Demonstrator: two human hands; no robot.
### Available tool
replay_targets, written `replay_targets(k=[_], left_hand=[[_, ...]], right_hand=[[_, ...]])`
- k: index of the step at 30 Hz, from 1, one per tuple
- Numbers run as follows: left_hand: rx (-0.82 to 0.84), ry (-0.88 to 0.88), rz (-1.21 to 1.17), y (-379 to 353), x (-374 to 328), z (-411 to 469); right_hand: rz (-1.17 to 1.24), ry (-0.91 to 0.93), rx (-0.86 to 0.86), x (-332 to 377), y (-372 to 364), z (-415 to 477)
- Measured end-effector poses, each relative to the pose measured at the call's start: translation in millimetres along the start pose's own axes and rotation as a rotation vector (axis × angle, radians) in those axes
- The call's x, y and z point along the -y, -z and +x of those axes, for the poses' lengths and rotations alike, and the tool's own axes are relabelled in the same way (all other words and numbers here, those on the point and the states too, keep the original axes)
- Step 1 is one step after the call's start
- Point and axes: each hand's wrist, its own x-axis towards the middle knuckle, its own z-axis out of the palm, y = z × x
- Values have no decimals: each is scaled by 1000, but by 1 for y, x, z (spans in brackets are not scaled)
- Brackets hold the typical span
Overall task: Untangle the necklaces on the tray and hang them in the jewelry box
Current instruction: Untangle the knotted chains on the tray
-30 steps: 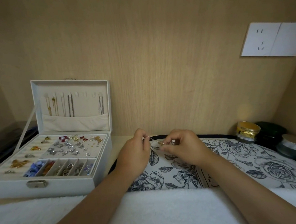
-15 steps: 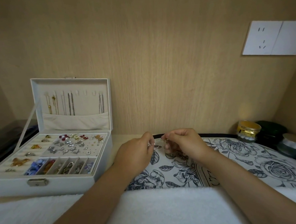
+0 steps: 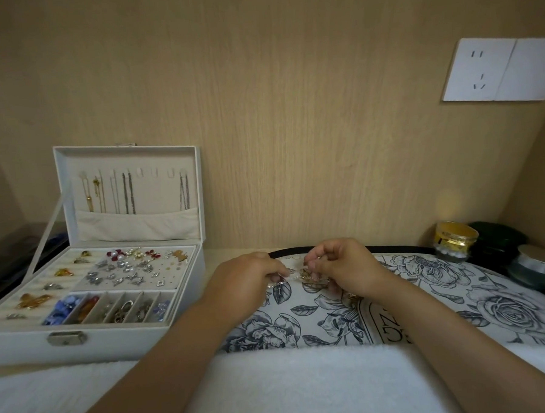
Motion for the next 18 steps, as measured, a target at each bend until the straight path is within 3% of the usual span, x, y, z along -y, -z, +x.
replay_targets(k=[4,8,14,18], left_hand=[[44,4,109,1,-3,2],[54,21,219,6,-5,3],[150,135,276,12,2,2],[108,98,306,17,-2,4]], right_hand=[[-117,101,-60,1,0,3],[-240,158,72,-1,5,3],[-161,119,26,-5,25,6],[-267,17,132,-5,41,3]])
